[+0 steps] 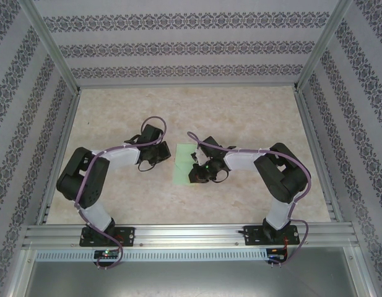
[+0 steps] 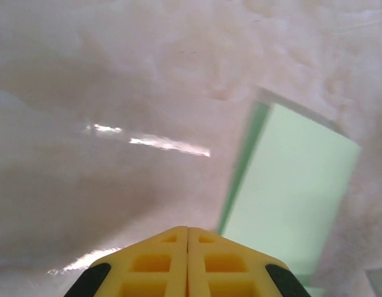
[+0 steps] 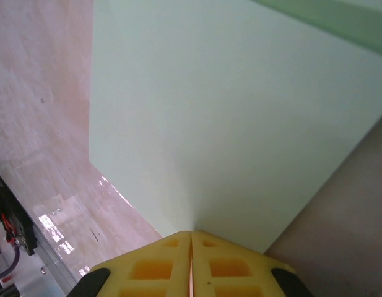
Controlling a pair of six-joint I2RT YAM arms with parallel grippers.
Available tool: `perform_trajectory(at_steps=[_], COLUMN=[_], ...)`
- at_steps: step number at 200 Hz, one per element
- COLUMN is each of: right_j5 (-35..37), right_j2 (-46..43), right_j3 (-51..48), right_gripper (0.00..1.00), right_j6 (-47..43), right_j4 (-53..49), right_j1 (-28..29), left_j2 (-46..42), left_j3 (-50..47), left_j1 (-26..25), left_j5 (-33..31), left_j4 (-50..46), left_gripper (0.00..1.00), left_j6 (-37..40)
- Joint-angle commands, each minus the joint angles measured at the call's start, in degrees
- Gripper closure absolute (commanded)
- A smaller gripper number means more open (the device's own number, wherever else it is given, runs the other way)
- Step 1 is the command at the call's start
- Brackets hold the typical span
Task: Fold a paper plane with a square sheet of paper (pick it up from the middle)
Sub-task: Fold the triangle a second time at the center of the table.
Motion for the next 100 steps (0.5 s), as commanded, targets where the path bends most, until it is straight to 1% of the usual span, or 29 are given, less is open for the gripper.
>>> perform_trajectory(at_steps=[1,13,14,18,23,28,41,51,72,79,100], right_j5=[0.7,3.3,3.7,5.0,6.9,8.8,12.3,13.8,13.0,12.6,12.0], right_j2=[-4.4,-7.6,-7.9,-9.0,-10.3,-11.2,-12.7,-13.4,-12.7,-12.1,-9.5], right_j3=[3.0,3.2,3.2,2.9,2.6,2.2,1.2,0.1,-0.7,-0.7,0.1], right_gripper=[0.87,0.84,0.81,0.78,0.7,0.66,0.65,0.59,0.56,0.53,0.52], right_j6=[0.2,0.9,1.0,1.3,1.8,2.2,2.7,3.7,5.9,6.0,6.7], right_j4=[-1.5,-2.0,-2.0,-2.0,-2.4,-3.0,-4.1,-3.8,-1.8,-1.0,-0.5], right_j1=[0.9,0.5,0.5,0.2,-0.2,-0.8,-2.5,-3.7,-5.4,-5.5,-5.2], left_j2=[-4.2,-5.3,-5.3,-5.6,-6.0,-6.2,-6.0,-5.6,-5.6,-5.6,-4.4], left_j3=[2.2,2.0,1.9,1.7,1.5,1.3,1.1,1.1,0.5,0.2,0.3], left_j1=[-0.6,-0.9,-0.8,-1.0,-1.2,-1.4,-2.0,-2.4,-3.3,-3.5,-4.0], left_j5=[2.2,3.4,3.5,3.9,4.5,5.5,7.4,8.7,8.9,9.1,10.0], left_j4=[-2.1,-1.8,-1.7,-1.3,-1.1,-0.8,-0.5,-0.3,-0.3,0.3,1.1], left_gripper=[0.91,0.91,0.91,0.91,0.91,0.91,0.91,0.92,0.92,0.92,0.92], left_j6=[2.7,3.0,3.0,3.1,3.2,3.5,4.3,4.5,4.6,4.7,4.7])
